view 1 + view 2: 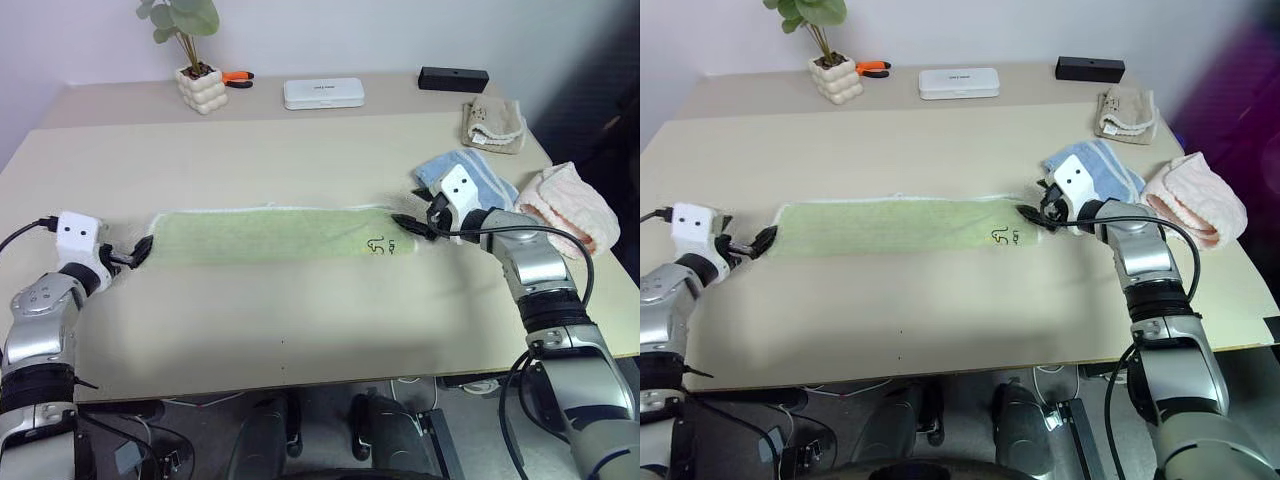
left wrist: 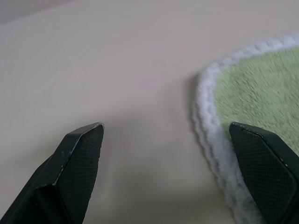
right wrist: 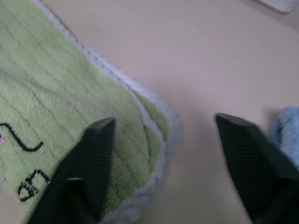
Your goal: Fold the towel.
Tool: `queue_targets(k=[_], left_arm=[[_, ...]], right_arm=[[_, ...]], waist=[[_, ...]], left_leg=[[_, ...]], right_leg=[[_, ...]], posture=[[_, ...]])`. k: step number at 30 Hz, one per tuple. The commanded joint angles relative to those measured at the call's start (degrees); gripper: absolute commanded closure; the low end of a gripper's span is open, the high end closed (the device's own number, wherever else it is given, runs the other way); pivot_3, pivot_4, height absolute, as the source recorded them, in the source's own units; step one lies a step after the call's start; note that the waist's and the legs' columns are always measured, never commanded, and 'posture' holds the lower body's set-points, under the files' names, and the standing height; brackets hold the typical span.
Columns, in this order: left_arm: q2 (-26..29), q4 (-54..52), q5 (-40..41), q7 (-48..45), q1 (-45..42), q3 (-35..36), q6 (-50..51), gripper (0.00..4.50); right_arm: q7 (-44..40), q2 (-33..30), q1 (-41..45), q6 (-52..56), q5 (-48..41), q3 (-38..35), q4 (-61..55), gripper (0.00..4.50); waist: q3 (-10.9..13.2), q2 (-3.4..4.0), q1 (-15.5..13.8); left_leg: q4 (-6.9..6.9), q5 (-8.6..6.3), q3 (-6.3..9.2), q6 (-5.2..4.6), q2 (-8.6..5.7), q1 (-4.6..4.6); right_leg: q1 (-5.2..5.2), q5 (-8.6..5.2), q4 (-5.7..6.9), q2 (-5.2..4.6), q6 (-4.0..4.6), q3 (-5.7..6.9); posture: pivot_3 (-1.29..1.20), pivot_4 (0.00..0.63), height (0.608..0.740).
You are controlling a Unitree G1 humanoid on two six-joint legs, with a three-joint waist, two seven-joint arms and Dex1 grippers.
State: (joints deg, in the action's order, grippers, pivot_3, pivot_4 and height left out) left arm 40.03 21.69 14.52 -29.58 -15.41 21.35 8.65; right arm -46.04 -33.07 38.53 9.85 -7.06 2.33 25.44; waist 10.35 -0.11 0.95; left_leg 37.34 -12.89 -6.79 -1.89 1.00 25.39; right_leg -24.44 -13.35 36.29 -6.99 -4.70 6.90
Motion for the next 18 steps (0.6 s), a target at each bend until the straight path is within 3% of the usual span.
queue_targets(k=[1, 3, 4, 10, 14, 18], left_arm=[[-0.6, -8.3, 2.8, 1.9, 2.1, 4.1, 0.3, 0.00], [-1.4, -12.3, 3.9, 2.3, 3.2, 4.5, 1.0, 0.00], [-1.8, -14.8, 4.1, 2.0, 3.9, 4.0, 1.2, 0.00], [-7.3, -36.8, 8.4, -6.3, 8.7, -10.8, 4.7, 0.00], [-8.2, -42.4, 8.5, -10.3, 10.5, -18.4, 6.4, 0.00], [-9.7, -45.3, 10.1, -13.3, 11.4, -23.4, 7.4, 0.00]], right_arm=[[1.4, -2.4, -2.0, 3.7, -2.2, -4.6, -6.7, 0.92], [1.3, -2.8, -3.8, 7.5, -4.3, -6.4, -10.1, 0.49], [0.9, -3.0, -5.0, 9.9, -6.2, -7.6, -12.6, 0.04], [4.3, -0.1, -19.2, 31.9, -25.2, -19.2, -34.7, 0.04], [11.5, 3.4, -25.6, 42.4, -33.6, -24.1, -42.5, 0.04], [20.8, 9.3, -30.0, 51.0, -37.5, -24.1, -47.0, 0.04]], waist=[[0.0, 0.00, -0.2], [0.0, -0.01, -0.4], [0.0, -0.01, -0.4], [0.0, -0.01, -1.2], [-0.1, 0.03, -0.8], [-0.1, 0.03, -0.8]], left_leg=[[0.00, 0.00, 0.00, -0.01, -0.01, 0.01], [0.01, -0.01, 0.03, -0.01, -0.03, 0.01], [0.02, -0.01, 0.05, -0.01, -0.04, 0.01], [0.05, -0.07, 0.13, -0.09, -0.06, 0.00], [0.04, -0.24, 0.12, -0.37, -0.01, -0.04], [0.02, -0.25, 0.19, -0.39, 0.02, -0.05]], right_leg=[[0.00, 0.00, -0.01, -0.02, 0.00, 0.00], [0.01, 0.00, -0.01, -0.05, 0.00, 0.01], [0.04, 0.00, -0.02, -0.06, 0.00, 0.01], [0.16, 0.01, -0.10, -0.08, 0.00, 0.02], [0.13, 0.04, -0.07, 0.00, 0.01, 0.00], [0.14, 0.03, -0.05, 0.06, 0.02, 0.01]], posture=[[0.00, 0.150, 0.733], [0.00, 0.150, 0.733], [0.00, 0.150, 0.733], [0.00, 0.150, 0.733], [0.00, 0.150, 0.733], [0.00, 0.150, 0.733]])
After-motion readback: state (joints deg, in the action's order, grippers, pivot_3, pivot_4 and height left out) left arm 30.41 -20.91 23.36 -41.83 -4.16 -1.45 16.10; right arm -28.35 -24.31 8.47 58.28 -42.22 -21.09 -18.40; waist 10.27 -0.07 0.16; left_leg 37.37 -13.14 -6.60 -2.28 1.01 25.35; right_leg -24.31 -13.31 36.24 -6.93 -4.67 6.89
